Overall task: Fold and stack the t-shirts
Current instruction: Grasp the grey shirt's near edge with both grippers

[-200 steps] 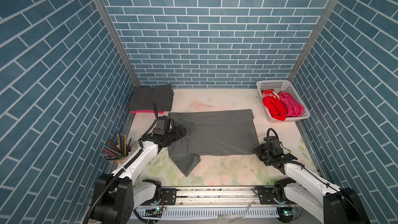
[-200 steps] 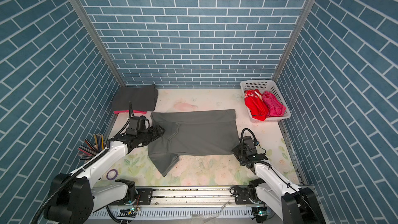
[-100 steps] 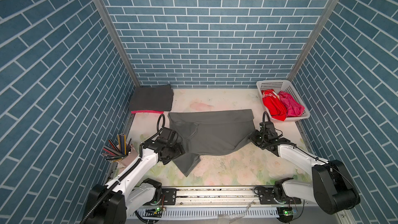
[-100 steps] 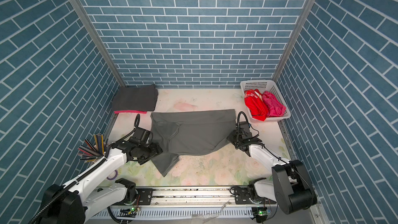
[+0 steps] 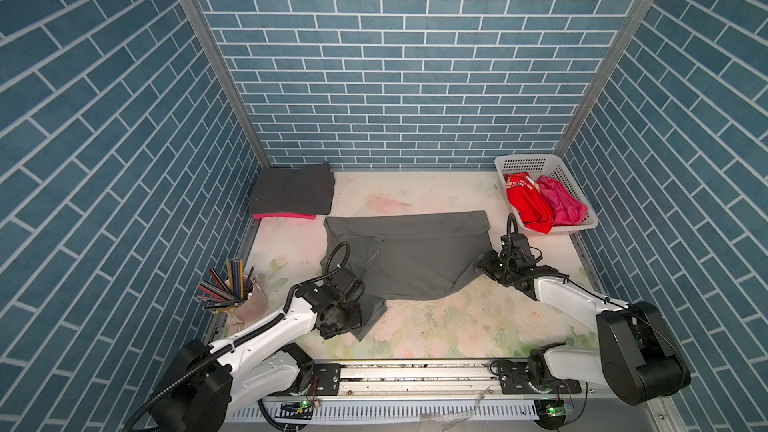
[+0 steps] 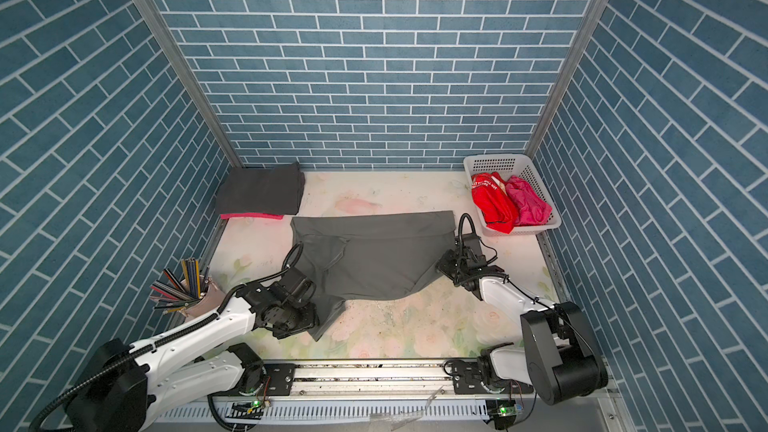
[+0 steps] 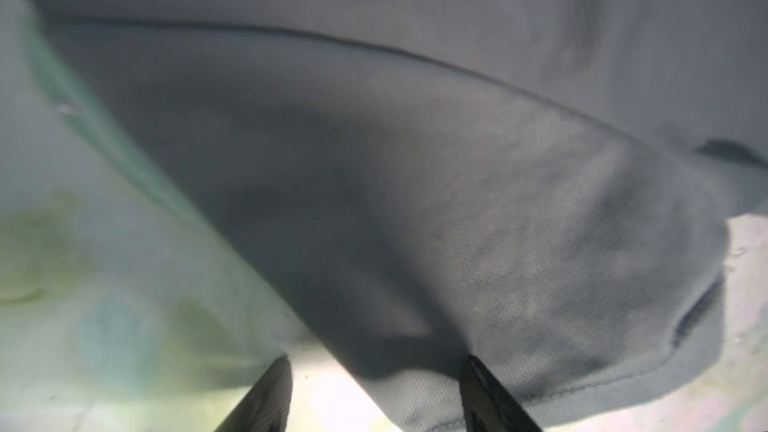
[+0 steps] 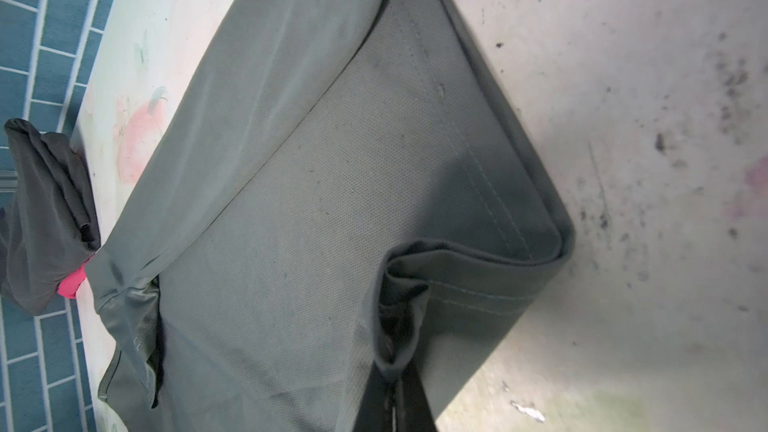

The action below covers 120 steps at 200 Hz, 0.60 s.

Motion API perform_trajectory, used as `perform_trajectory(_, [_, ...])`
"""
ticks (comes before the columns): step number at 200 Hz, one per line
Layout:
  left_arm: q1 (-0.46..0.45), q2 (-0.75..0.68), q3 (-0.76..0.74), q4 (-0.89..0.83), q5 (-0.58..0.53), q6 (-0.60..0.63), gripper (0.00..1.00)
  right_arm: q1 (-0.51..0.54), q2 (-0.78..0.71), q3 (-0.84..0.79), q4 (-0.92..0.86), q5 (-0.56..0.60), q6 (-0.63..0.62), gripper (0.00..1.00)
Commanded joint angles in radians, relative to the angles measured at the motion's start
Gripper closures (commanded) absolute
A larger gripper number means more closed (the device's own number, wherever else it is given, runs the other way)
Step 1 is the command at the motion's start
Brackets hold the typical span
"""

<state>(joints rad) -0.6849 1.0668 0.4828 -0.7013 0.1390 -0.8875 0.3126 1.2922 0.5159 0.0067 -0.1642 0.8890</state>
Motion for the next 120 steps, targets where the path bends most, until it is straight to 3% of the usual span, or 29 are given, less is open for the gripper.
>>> perform_trajectory(1, [-0.077,0.026,0.012,0.029,-0.075,-0.008,0.33,-0.004,0.004,-0.020,0.018,-0.017,-0.015,1.00])
perform_trajectory(39, [-0.101,0.139,0.025,0.065,-0.111,-0.011,0.34,-0.010,-0.007,-0.020,0.019,-0.022,-0.018,1.00])
perform_trajectory(45, [-0.103,0.147,0.022,0.076,-0.109,-0.006,0.40,-0.012,-0.010,-0.022,0.018,-0.020,-0.020,1.00])
perform_trajectory(68, [-0.107,0.137,0.019,0.097,-0.084,0.017,0.82,-0.021,-0.022,-0.024,0.002,-0.018,-0.031,1.00])
perform_trajectory(77, [-0.110,0.122,0.021,0.091,-0.081,0.025,0.91,-0.024,-0.026,-0.025,-0.005,-0.015,-0.037,1.00])
perform_trajectory(91, [-0.110,0.101,0.032,0.081,-0.065,0.041,1.00,-0.029,-0.032,-0.025,-0.007,-0.012,-0.044,1.00])
perform_trajectory(120, [-0.111,0.096,0.127,0.019,-0.056,0.129,1.00,-0.030,-0.022,-0.022,-0.009,-0.020,-0.063,1.00])
